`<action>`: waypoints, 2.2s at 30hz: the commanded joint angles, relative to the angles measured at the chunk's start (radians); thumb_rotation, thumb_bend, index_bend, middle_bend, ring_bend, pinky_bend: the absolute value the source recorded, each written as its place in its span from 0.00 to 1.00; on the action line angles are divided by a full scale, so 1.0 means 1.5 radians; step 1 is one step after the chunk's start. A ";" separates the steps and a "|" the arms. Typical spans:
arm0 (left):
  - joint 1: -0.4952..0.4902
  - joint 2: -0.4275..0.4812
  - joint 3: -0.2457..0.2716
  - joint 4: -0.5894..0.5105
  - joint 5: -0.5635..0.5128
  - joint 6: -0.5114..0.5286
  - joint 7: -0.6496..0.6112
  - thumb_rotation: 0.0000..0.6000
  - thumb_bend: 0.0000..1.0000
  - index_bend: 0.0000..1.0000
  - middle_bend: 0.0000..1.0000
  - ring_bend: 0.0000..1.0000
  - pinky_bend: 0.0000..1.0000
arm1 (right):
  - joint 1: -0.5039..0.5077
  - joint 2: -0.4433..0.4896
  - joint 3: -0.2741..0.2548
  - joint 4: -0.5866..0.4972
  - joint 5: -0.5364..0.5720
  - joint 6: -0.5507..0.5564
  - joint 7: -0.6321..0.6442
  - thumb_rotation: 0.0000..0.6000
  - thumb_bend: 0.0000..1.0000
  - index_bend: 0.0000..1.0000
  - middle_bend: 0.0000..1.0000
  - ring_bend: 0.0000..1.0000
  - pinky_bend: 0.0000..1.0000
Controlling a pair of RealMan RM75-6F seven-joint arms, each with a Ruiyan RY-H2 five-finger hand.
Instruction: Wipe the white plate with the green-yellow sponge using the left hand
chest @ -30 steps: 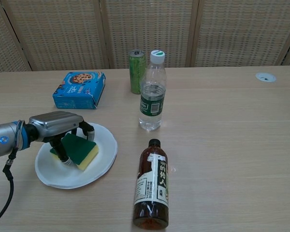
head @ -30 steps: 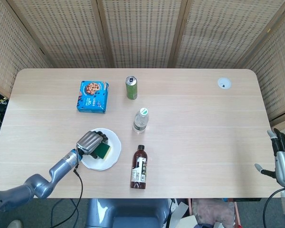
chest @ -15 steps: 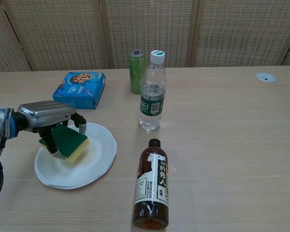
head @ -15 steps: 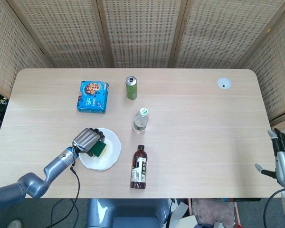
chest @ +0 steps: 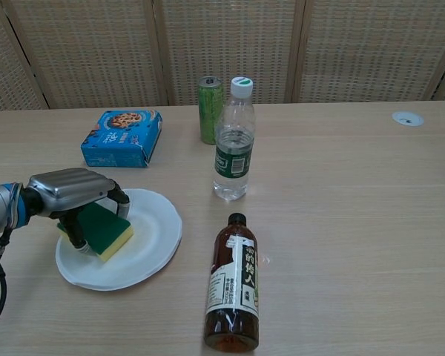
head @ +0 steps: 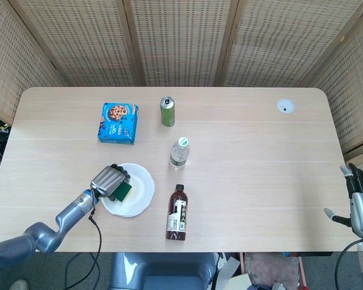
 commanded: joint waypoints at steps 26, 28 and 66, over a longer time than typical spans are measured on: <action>0.002 -0.004 -0.014 -0.030 -0.039 -0.020 0.097 1.00 0.12 0.60 0.03 0.00 0.00 | 0.000 0.002 0.000 -0.003 0.000 -0.001 0.003 1.00 0.00 0.00 0.00 0.00 0.00; 0.000 -0.008 -0.018 -0.029 -0.043 -0.022 0.105 1.00 0.12 0.60 0.03 0.00 0.00 | 0.000 0.002 0.000 -0.003 0.000 -0.001 0.002 1.00 0.00 0.00 0.00 0.00 0.00; -0.037 0.016 -0.075 -0.112 -0.092 -0.017 0.166 1.00 0.12 0.61 0.03 0.00 0.00 | 0.000 0.004 0.000 -0.007 0.002 -0.002 0.004 1.00 0.00 0.00 0.00 0.00 0.00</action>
